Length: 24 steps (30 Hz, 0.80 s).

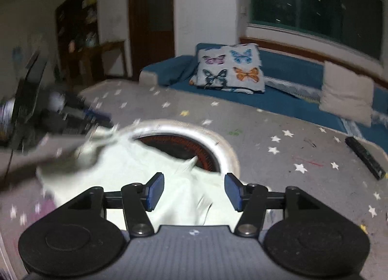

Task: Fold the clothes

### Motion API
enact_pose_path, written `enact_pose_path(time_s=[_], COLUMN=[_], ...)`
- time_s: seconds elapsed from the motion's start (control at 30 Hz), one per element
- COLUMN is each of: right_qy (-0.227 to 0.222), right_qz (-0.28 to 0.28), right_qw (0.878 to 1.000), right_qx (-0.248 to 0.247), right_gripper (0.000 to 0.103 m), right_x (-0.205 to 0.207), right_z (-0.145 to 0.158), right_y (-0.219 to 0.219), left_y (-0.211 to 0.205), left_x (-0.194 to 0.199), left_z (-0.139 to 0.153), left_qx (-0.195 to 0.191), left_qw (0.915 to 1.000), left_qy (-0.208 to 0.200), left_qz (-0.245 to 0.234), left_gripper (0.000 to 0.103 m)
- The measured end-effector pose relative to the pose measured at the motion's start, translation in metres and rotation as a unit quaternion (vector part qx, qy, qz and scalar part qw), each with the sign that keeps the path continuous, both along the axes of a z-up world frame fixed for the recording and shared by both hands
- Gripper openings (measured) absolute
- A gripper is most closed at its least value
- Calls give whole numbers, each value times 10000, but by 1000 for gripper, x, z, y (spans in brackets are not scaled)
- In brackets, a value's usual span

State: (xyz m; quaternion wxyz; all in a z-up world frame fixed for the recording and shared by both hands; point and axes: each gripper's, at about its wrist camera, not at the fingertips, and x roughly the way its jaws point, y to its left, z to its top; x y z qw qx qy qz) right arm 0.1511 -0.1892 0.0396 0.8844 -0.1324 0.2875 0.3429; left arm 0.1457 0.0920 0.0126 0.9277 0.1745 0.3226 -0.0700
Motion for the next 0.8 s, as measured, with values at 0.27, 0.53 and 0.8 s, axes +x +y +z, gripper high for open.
enact_pose_path(time_s=[0.27,0.53,0.8], right_qy=[-542,-825,-394], right_qz=[646,596,-315], right_qw=[9914,9815,9975], right_qx=[-1003,-1620,-485], right_gripper=[55,46,12], right_x=[-39,-22,2], right_z=[-37,-70,-43], right_y=[48,86,44], left_y=[-13,-9,-3], left_x=[-20,-33,-32], left_z=[-8,-10,-16], left_qx=[-46,-175,-276], left_qw=[9999,9997,9993], left_qy=[126,158,218], left_qz=[-46,11,136], left_gripper=[28,33,34])
